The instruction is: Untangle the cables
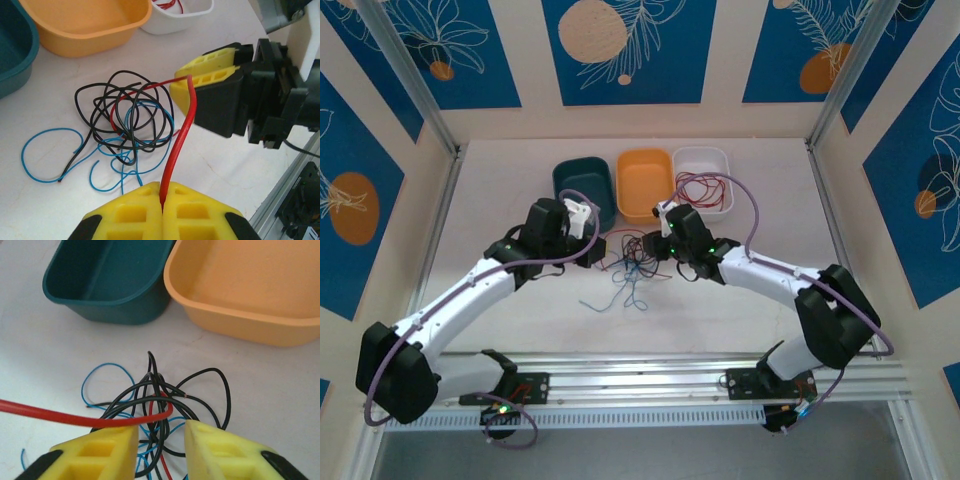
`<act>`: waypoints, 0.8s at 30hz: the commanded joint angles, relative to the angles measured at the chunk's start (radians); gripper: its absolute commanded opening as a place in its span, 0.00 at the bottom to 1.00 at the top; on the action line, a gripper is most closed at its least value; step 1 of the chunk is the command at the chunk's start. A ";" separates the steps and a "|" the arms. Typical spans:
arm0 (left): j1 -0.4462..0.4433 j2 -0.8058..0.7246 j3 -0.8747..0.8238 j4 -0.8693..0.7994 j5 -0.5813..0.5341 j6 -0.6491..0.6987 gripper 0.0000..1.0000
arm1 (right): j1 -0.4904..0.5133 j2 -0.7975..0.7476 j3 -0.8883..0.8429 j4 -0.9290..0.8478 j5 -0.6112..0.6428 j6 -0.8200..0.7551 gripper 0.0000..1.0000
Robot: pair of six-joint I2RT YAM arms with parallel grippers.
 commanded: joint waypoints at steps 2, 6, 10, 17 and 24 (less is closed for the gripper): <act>-0.005 -0.039 0.047 -0.067 0.048 0.063 0.00 | -0.003 -0.102 0.007 -0.013 0.055 0.013 0.29; -0.004 -0.058 0.062 -0.072 0.073 0.069 0.00 | 0.001 -0.181 -0.007 -0.025 0.036 0.008 0.31; -0.004 -0.066 0.085 -0.040 0.072 0.038 0.00 | 0.008 -0.245 -0.024 -0.050 0.031 0.003 0.35; -0.005 -0.049 0.195 -0.033 0.076 0.061 0.00 | 0.047 -0.377 -0.125 -0.031 -0.015 -0.094 0.45; -0.005 -0.024 0.271 -0.045 0.099 0.074 0.00 | 0.097 -0.376 -0.163 0.021 0.009 -0.128 0.53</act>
